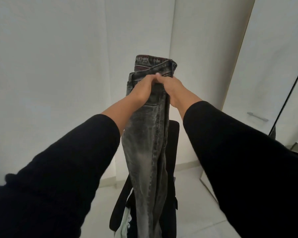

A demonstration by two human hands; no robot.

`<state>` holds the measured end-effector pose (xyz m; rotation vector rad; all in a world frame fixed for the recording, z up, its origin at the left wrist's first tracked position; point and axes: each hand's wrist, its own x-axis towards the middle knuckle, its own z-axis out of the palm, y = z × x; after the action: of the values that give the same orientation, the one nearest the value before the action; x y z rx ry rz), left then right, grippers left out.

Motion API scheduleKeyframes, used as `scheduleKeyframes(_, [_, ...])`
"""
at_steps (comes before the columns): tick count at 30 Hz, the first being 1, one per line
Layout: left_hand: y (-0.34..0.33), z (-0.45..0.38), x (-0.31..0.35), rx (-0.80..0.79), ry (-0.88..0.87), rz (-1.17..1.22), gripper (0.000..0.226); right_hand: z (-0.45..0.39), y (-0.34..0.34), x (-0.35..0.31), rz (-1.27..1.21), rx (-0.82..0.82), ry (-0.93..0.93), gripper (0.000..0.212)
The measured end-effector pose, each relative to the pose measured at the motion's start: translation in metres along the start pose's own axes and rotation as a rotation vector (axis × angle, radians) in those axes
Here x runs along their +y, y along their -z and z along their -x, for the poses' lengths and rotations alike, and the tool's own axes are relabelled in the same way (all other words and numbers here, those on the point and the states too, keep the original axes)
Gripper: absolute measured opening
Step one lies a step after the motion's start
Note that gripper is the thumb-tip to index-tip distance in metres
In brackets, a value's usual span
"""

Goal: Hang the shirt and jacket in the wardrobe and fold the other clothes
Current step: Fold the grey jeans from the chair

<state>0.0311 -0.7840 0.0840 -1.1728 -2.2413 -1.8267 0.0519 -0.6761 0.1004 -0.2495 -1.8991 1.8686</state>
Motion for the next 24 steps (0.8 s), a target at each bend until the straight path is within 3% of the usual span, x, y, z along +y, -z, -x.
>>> scheduleKeyframes(3, [0.006,0.007,-0.007,0.031,-0.146,-0.215,0.039,-0.005,0.003,0.002,0.022,0.125,-0.016,0.031])
scheduleKeyframes(5, [0.012,0.009,-0.025,0.294,-0.142,-0.231,0.035,-0.006,0.0,0.002,0.036,0.142,0.001,0.029])
scheduleKeyframes(7, [0.019,0.013,-0.052,0.553,-0.014,-0.176,0.033,-0.005,-0.002,0.003,0.046,0.134,0.017,0.03])
scheduleKeyframes(8, [0.024,0.018,-0.065,0.601,0.089,-0.125,0.041,-0.005,-0.003,0.003,0.046,0.132,0.026,0.03])
scheduleKeyframes(11, [0.035,0.039,-0.09,0.394,0.51,0.083,0.084,-0.005,0.001,-0.001,0.025,0.128,0.07,0.032])
scheduleKeyframes(14, [0.043,0.06,-0.102,0.047,0.748,0.176,0.095,-0.006,0.004,-0.008,-0.006,0.109,0.115,0.031])
scheduleKeyframes(19, [0.054,0.065,-0.106,-0.161,0.829,0.096,0.108,-0.007,0.002,-0.017,-0.033,0.135,0.182,0.03])
scheduleKeyframes(22, [0.062,0.068,-0.108,-0.286,0.814,-0.015,0.127,-0.011,0.003,-0.02,-0.045,0.186,0.193,0.021])
scheduleKeyframes(24, [0.065,0.068,-0.11,-0.333,0.776,-0.022,0.113,-0.012,0.004,-0.022,-0.055,0.214,0.201,0.015])
